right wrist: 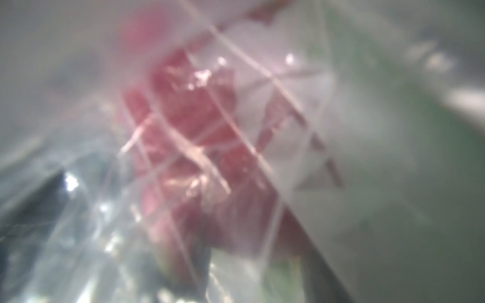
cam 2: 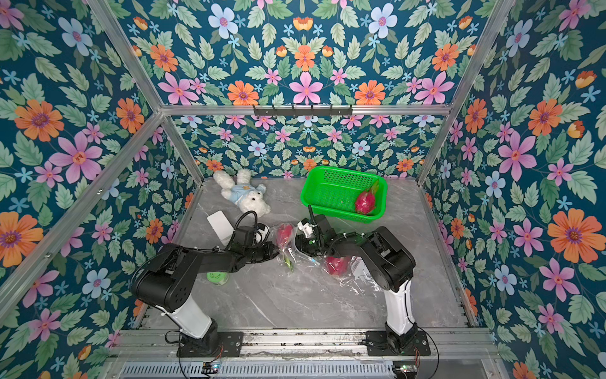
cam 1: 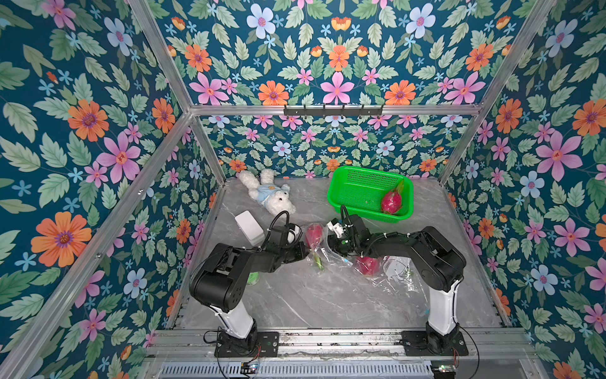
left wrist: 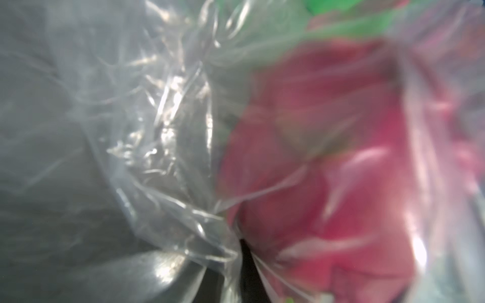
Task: Open the zip-top bag and take out the dragon fruit
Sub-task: Pick up the dragon fruit from the zipper food storage bag.
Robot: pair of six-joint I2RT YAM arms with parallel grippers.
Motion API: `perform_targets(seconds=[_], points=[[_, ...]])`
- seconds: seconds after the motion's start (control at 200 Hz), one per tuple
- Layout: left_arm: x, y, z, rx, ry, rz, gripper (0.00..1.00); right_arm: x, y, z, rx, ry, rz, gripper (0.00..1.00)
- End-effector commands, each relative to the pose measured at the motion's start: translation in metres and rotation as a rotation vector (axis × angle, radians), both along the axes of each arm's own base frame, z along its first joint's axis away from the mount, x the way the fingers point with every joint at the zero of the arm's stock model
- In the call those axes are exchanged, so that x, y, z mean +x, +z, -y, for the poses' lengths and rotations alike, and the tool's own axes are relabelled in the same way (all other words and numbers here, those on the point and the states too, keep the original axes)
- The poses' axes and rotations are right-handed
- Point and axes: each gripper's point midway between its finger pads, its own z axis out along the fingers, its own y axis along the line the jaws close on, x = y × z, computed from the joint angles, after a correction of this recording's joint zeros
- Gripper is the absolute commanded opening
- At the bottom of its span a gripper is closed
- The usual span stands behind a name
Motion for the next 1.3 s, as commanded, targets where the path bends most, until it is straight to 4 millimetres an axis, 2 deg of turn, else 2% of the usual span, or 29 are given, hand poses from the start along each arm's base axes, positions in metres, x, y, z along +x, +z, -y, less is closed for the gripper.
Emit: perform_targets(seconds=[0.0, 0.25, 0.345, 0.505, 0.635, 0.715, 0.81, 0.96, 1.13, 1.295], points=[[-0.001, 0.008, 0.012, -0.048, -0.026, 0.013, 0.13, 0.001, -0.008, -0.003, -0.029, -0.015, -0.019, 0.58], [-0.002, 0.014, 0.019, -0.08, -0.03, 0.019, 0.13, 0.009, -0.032, 0.014, -0.173, -0.093, -0.021, 0.49], [0.0, 0.016, 0.023, -0.102, -0.034, 0.022, 0.13, 0.011, -0.034, 0.007, -0.158, -0.087, -0.027, 0.49], [-0.001, 0.023, 0.035, -0.152, -0.048, 0.027, 0.13, 0.016, -0.033, -0.007, -0.132, -0.078, -0.021, 0.54], [-0.002, 0.024, 0.04, -0.175, -0.053, 0.024, 0.13, 0.018, -0.039, -0.008, -0.142, -0.084, -0.031, 0.54], [-0.003, 0.025, 0.041, -0.18, -0.056, 0.026, 0.12, 0.016, -0.043, -0.005, -0.151, -0.089, -0.042, 0.48], [-0.003, 0.029, 0.038, -0.172, -0.053, 0.041, 0.12, 0.016, -0.045, -0.002, -0.144, -0.1, -0.048, 0.28], [0.004, 0.036, 0.027, -0.114, -0.039, 0.076, 0.12, 0.025, -0.032, 0.013, -0.066, -0.15, -0.055, 0.1], [0.018, 0.039, 0.005, -0.022, -0.005, 0.116, 0.09, 0.035, 0.0, 0.037, 0.038, -0.164, -0.021, 0.04], [0.028, 0.043, -0.009, 0.017, 0.022, 0.141, 0.06, 0.034, 0.025, 0.059, 0.145, -0.153, -0.027, 0.0]])
